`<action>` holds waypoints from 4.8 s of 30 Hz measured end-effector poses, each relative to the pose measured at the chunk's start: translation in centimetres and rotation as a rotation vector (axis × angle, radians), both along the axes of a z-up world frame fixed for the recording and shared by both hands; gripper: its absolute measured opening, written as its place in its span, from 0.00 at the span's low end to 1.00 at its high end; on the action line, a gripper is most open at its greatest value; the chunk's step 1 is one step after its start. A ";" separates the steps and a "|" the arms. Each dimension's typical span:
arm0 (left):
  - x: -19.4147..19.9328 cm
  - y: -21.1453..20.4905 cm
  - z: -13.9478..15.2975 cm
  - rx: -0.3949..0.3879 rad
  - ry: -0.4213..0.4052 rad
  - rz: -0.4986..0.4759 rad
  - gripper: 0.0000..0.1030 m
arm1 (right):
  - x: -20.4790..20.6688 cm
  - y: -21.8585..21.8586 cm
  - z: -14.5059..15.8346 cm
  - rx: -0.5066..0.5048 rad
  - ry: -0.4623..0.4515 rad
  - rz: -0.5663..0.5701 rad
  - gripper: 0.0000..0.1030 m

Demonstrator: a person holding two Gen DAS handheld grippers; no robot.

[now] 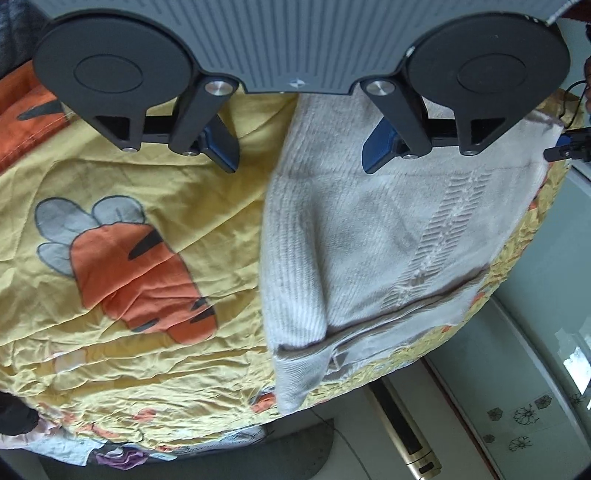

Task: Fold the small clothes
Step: 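Close both grippers on the sweater hem, then lift the hem with both grippers and fold it over toward the collar, then open both grippers to release the folded hem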

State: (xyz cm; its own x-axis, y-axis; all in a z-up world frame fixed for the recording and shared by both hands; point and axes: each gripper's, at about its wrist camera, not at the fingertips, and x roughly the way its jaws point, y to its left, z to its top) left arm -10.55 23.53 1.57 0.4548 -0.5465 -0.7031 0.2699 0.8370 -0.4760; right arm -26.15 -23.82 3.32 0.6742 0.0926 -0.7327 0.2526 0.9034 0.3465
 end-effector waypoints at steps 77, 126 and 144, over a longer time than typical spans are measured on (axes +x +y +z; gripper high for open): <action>11.5 -13.7 7.0 0.388 -0.360 0.102 0.06 | 18.5 1.1 2.7 -0.052 -0.234 0.086 0.11; 25.4 -19.5 7.6 0.481 -0.418 0.105 0.06 | 31.7 -4.8 2.7 -0.031 -0.255 0.029 0.11; 31.5 -21.2 2.6 0.532 -0.302 0.079 0.08 | 37.2 -7.6 -1.8 0.028 -0.161 -0.009 0.11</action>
State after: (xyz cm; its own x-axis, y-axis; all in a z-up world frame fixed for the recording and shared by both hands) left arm 20.93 2.29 4.18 0.7014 -0.1123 -0.7039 0.2549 0.9617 0.1006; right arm 11.05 -31.47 1.53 0.7833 0.1050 -0.6127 0.1999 0.8907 0.4082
